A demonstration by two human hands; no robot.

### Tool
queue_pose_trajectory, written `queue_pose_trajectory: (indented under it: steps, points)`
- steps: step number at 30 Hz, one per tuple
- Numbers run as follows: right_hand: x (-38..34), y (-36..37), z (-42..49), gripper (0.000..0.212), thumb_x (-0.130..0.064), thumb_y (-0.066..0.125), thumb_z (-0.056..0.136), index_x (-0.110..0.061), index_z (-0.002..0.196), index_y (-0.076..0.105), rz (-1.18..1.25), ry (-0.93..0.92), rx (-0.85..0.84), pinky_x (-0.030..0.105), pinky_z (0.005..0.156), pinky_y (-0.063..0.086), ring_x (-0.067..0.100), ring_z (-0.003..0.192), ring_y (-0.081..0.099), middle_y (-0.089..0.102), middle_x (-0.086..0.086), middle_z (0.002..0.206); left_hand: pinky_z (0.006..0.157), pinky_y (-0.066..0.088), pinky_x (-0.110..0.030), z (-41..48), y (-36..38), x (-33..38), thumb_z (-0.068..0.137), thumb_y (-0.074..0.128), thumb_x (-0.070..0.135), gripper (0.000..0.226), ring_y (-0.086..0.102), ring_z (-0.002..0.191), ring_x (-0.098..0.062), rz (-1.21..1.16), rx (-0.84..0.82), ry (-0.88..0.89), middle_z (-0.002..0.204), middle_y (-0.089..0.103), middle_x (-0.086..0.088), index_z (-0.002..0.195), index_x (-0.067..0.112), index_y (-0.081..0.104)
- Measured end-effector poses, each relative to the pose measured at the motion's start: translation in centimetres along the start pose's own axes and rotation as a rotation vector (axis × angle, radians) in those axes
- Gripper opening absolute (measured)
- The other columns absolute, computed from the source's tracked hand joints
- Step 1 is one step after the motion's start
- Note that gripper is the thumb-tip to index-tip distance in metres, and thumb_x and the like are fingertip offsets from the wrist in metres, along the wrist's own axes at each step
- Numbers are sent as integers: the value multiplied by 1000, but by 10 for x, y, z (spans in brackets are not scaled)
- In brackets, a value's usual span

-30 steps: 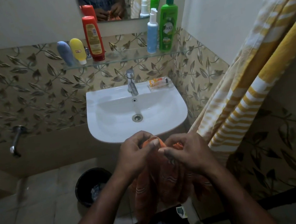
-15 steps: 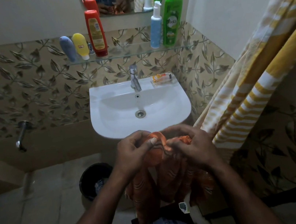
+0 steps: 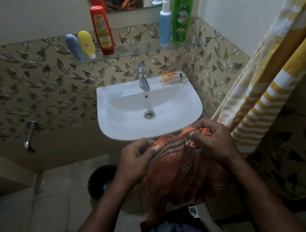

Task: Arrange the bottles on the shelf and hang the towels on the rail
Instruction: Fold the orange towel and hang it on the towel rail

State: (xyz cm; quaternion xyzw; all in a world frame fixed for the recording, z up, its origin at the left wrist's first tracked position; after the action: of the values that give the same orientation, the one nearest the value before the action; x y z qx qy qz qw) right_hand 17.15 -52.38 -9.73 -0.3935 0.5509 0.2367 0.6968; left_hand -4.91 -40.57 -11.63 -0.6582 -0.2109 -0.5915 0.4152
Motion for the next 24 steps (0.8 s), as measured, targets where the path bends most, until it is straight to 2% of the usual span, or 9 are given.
queue_pose_trajectory:
  steps: [2,5,7,10,15,17,19,21,24]
  points:
    - [-6,13,-4,19,-38,73,71,-22,80,66,-63,-22,-29,34,62,52,12,61,61,69,0,70,77,60,-46,3,1,7,93,76,35,12,74,81,-15,10,19,20,85,79,3,90,24,78]
    - [-17,39,-14,32,-47,85,75,-32,97,67,-205,-75,-222,22,72,54,-1,78,69,73,-19,88,74,58,-47,8,5,13,91,74,39,12,72,78,-13,59,-8,36,83,77,4,89,28,78]
    - [-16,48,-17,34,-57,84,76,-37,100,72,-335,-93,-298,19,75,53,-3,86,70,75,-22,91,75,59,-47,8,7,16,88,73,44,16,73,79,-13,70,-38,43,82,77,4,89,28,77]
    - [-14,38,-12,10,-48,76,81,-38,82,77,-324,-100,-241,29,71,54,-1,75,70,75,-22,77,72,56,-38,9,11,15,86,76,48,20,69,75,-9,67,-94,36,79,76,3,88,27,76]
    - [-2,2,4,10,-36,73,82,-30,81,81,-149,-35,-85,27,76,57,3,79,74,79,-16,81,71,51,-33,8,19,-1,85,74,38,17,69,75,-9,296,-285,-41,81,75,6,94,23,77]
    - [3,-11,10,6,-25,77,86,-24,83,83,-81,-11,-52,29,75,57,6,78,75,80,-12,81,72,51,-28,9,12,-7,86,75,26,11,70,79,-1,338,-203,-67,84,77,12,95,27,80]
    - [7,-21,14,12,-14,78,89,-23,81,82,-49,-16,-60,25,71,56,4,73,72,79,-9,79,68,47,-16,10,2,-11,86,78,13,16,69,78,7,394,-109,-92,81,76,21,90,29,81]
    - [11,-26,15,14,-15,78,88,-25,79,81,-36,-24,-95,22,68,55,2,70,70,79,-10,77,60,40,-8,11,-11,-16,84,77,5,23,64,68,14,462,-47,-143,71,70,31,85,28,79]
    - [15,-26,15,9,-26,74,83,-31,77,79,-61,-43,-117,22,69,54,-2,71,70,78,-15,77,56,39,-9,12,-29,-21,81,78,2,25,59,59,17,484,68,-222,63,66,34,85,26,79]
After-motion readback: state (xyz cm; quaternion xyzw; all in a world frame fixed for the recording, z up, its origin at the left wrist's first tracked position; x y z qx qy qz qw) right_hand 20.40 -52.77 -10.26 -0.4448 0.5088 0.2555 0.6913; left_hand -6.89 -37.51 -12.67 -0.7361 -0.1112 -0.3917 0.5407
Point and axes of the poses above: each hand's wrist, its own z-axis towards the middle knuckle, its own y-axis out of the palm, x = y × z, the point moved 5 cm from there along z, towards the middle knuckle
